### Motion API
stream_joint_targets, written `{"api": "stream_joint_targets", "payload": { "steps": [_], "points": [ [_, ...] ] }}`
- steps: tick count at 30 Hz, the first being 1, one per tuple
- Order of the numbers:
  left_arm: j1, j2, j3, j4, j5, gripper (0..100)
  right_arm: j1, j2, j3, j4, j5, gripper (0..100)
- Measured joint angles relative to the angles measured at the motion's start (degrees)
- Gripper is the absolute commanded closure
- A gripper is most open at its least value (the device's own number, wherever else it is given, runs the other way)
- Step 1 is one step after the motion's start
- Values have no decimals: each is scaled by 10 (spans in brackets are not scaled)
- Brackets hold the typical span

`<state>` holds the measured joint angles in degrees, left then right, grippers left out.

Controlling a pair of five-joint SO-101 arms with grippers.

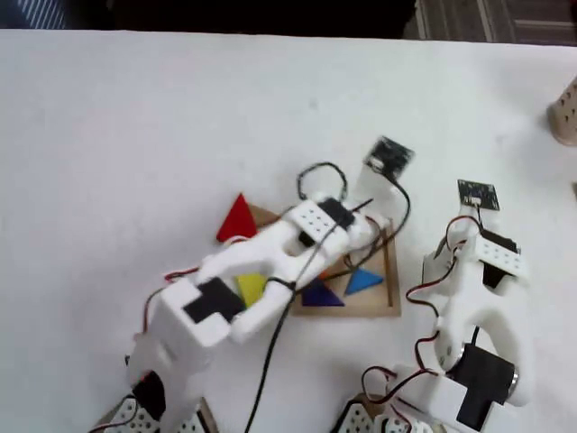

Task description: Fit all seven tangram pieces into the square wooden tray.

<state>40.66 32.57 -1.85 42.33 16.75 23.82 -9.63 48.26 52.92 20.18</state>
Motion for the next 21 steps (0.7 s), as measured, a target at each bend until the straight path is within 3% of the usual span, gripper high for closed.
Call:
{"api": "stream_joint_targets", "payload": {
  "steps": [11, 21],
  "points": [
    [13, 74, -144, 171, 0, 977, 0, 0, 0, 0, 0, 776],
    [76, 75, -153, 238, 0, 978, 0, 0, 0, 0, 0, 776]
  ]
}}
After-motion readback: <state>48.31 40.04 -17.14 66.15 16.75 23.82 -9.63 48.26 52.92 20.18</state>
